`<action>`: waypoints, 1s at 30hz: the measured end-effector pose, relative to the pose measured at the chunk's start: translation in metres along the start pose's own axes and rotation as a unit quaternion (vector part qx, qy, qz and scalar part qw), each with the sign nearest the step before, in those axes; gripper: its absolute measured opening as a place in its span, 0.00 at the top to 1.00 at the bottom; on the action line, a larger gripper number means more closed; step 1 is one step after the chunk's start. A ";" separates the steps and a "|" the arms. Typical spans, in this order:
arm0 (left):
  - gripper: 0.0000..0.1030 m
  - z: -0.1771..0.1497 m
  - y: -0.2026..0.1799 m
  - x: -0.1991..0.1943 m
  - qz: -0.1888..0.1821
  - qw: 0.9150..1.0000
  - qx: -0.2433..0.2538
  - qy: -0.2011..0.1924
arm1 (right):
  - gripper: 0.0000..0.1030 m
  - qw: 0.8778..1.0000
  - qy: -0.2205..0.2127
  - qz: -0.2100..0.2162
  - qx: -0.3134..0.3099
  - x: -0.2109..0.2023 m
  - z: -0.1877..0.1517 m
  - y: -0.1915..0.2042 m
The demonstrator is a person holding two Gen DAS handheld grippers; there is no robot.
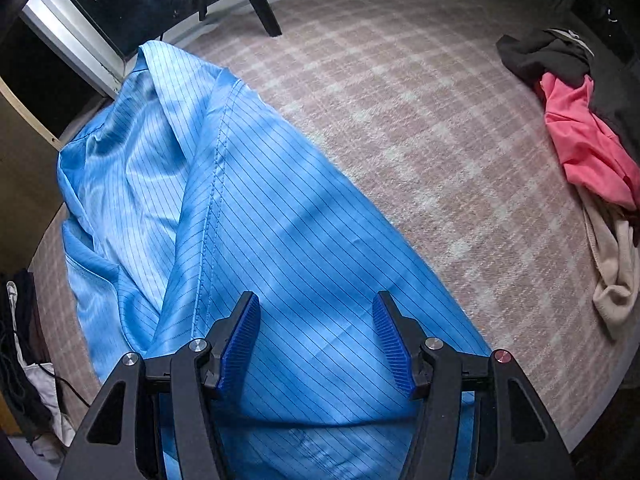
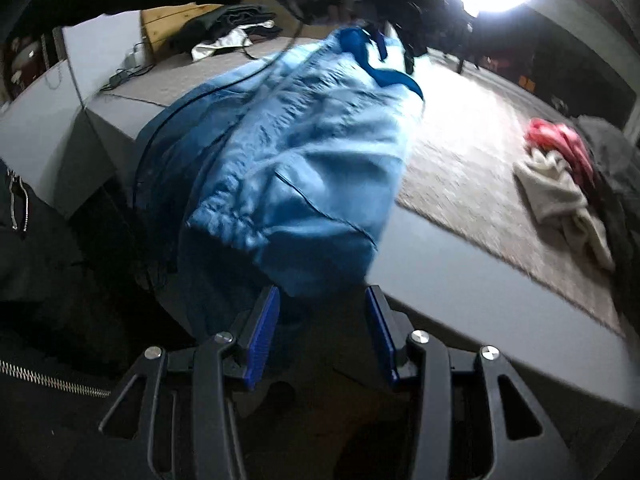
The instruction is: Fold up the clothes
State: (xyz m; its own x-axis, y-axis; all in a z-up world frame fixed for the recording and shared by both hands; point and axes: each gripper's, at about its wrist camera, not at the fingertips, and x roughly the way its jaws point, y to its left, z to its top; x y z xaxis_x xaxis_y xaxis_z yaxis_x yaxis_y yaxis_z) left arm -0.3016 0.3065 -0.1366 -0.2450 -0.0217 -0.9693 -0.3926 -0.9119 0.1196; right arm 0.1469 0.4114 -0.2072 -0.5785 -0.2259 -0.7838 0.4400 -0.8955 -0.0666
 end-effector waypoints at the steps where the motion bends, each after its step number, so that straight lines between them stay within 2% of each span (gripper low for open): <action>1: 0.44 0.000 0.001 0.002 -0.001 1.000 -0.001 0.002 | 0.58 1.000 -0.003 -0.006 -0.013 0.001 0.002 0.006; 11: 0.44 -0.003 0.001 0.008 -0.005 1.000 0.007 0.009 | 0.58 0.990 -0.015 -0.040 -0.131 0.008 0.018 0.048; 17: 0.43 -0.007 0.000 0.011 -0.004 1.000 0.015 0.013 | 0.58 0.987 -0.027 -0.050 -0.152 0.012 0.024 0.057; 18: 0.43 -0.008 0.000 0.012 -0.004 1.000 0.015 0.013 | 0.60 0.987 -0.026 -0.054 -0.150 0.015 0.025 0.057; 19: 0.43 -0.008 0.000 0.012 -0.005 1.000 0.016 0.013 | 0.67 0.988 -0.018 -0.048 -0.144 0.019 0.027 0.054; 20: 0.43 -0.009 0.000 0.012 -0.005 1.000 0.016 0.013 | 0.89 0.990 -0.004 -0.037 -0.138 0.025 0.028 0.051; 21: 0.43 -0.010 0.001 0.012 -0.006 1.000 0.016 0.014 | 0.92 0.991 0.000 -0.035 -0.133 0.027 0.030 0.048; 24: 0.43 -0.010 0.003 0.013 -0.008 1.000 0.014 0.014 | 0.94 0.996 0.013 0.013 -0.085 0.025 0.036 0.032; 30: 0.43 -0.004 0.003 0.017 -0.008 1.000 0.009 0.014 | 0.95 0.995 0.015 0.082 -0.057 0.005 0.042 0.021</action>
State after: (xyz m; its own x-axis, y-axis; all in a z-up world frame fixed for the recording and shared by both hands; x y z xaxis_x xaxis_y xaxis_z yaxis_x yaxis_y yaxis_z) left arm -0.3033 0.3016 -0.1539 -0.2139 -0.0191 -0.9767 -0.4116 -0.9050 0.1078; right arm 0.1245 0.3757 -0.1870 -0.4715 -0.3524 -0.8084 0.6026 -0.7981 -0.0036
